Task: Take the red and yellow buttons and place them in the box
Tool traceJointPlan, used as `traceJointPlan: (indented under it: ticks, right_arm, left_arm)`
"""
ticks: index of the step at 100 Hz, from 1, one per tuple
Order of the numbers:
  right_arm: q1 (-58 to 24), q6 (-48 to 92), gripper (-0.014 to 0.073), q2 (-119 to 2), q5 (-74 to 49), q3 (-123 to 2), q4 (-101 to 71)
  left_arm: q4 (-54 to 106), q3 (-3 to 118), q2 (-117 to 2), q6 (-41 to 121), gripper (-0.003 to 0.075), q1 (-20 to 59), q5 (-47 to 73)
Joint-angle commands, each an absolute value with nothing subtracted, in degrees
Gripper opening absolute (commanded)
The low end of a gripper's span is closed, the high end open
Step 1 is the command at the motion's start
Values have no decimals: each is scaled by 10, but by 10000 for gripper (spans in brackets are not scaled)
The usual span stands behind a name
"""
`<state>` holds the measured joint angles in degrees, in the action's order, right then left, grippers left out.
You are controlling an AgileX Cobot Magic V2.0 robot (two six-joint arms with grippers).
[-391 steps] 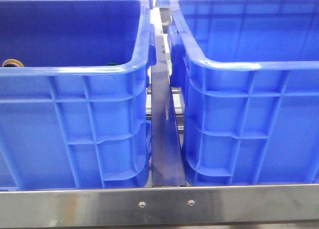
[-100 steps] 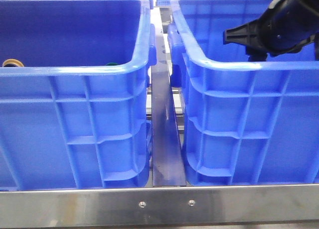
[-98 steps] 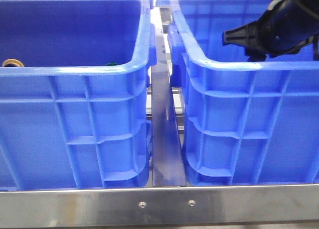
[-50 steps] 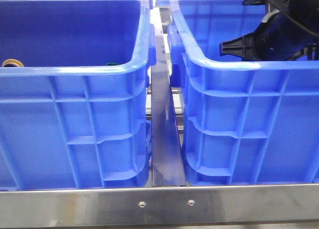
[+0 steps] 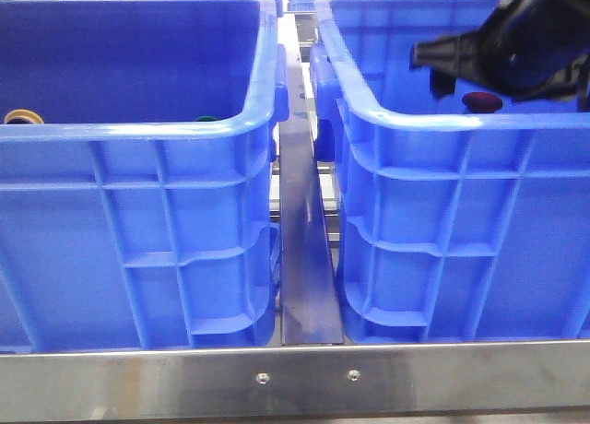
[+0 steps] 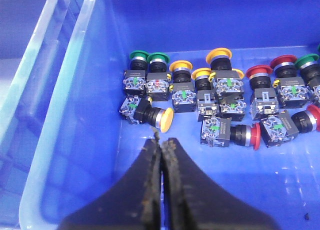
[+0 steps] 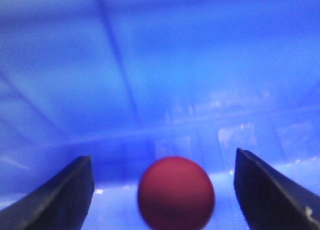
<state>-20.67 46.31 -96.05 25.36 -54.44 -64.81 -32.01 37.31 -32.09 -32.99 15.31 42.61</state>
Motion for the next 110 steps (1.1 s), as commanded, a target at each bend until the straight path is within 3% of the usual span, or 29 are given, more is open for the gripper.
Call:
traceJointPlan:
  ticks: [1,40,81,110]
  right_arm:
    - [-207,471,596,-897,268,-544,-637]
    - [-207,631,595,-659,194,-463,-746]
    - [-208,1026,595,-448,233,-380,-1108]
    - [-209,1030,585,-333,198,-329,-1107]
  left_arm:
    - [-335,387,-321,-331,-19,152,390]
    - [-335,387,-321,-331,-19,152,390]
    - [-321,387,-321,-331,-19,152,374]
    - [-321,387,-321,-331,-19,152,365]
